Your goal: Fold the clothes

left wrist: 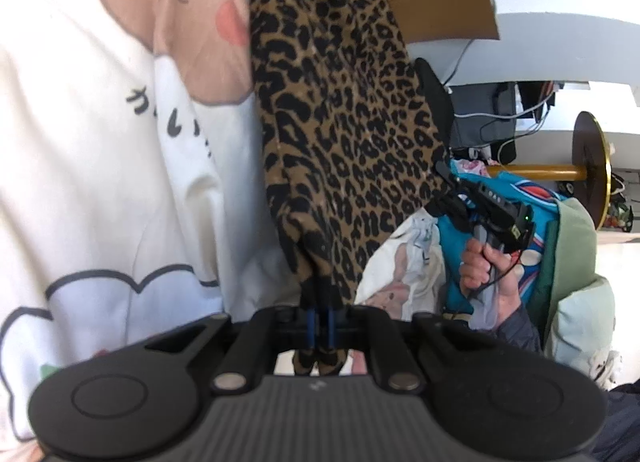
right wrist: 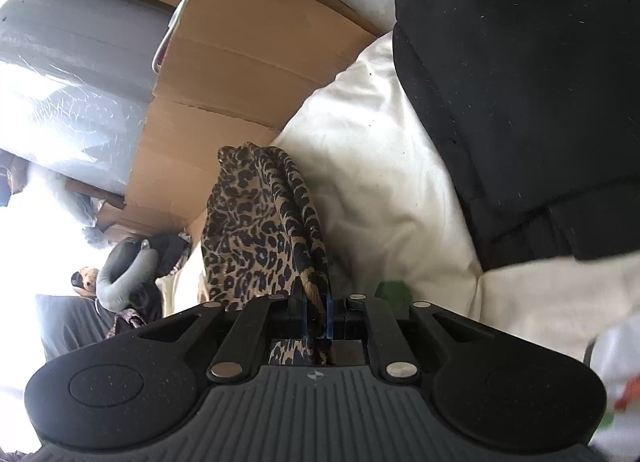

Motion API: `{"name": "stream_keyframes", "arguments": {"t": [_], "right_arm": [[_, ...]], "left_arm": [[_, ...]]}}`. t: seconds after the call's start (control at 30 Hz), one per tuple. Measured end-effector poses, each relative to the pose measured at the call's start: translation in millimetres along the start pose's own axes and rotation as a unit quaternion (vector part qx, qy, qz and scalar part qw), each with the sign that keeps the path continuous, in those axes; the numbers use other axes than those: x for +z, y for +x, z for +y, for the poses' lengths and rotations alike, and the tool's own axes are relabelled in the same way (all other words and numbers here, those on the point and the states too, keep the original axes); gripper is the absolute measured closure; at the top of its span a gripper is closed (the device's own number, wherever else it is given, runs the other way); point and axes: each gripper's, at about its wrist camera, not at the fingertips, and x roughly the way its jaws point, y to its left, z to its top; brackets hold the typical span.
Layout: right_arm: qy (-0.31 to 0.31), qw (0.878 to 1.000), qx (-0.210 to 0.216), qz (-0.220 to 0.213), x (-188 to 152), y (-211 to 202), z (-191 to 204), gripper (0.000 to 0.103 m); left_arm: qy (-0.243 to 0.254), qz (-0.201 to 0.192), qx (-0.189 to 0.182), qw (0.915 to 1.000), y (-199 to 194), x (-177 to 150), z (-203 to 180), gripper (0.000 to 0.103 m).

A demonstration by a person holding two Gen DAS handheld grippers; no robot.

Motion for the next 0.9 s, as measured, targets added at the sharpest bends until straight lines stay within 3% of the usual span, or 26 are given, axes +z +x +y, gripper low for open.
{"name": "stream_keyframes", "arguments": {"t": [0.27,0.5,0.77,0.9], "right_arm": [[0.029,0.999,0.02,0.0,-28.7,-14.5,9.1,0.097],[0.044,0.998,0.016,0.041,-65.5,-13.5,15.2,0.097],[0.057,0.995,0.022,0.079,-102.8,-5.3,19.2,0.097],[0.037,0.995,-0.006,0.097,-110.4,2.7,18.2,0.097]], "left_arm": [[0.004,-0.022,0.011,0.9997,-42.5,1.0,-1.7,0.097],[0.009,-0.033,0.049,0.9982,-77.8,1.8,3.7,0.097],[0.005,-0.035,0.071,0.9968,-89.1,-1.4,11.8,0.097],[0.003,-0.023,0.089,0.9958,-84.7,-2.9,26.9,0.097]]}}
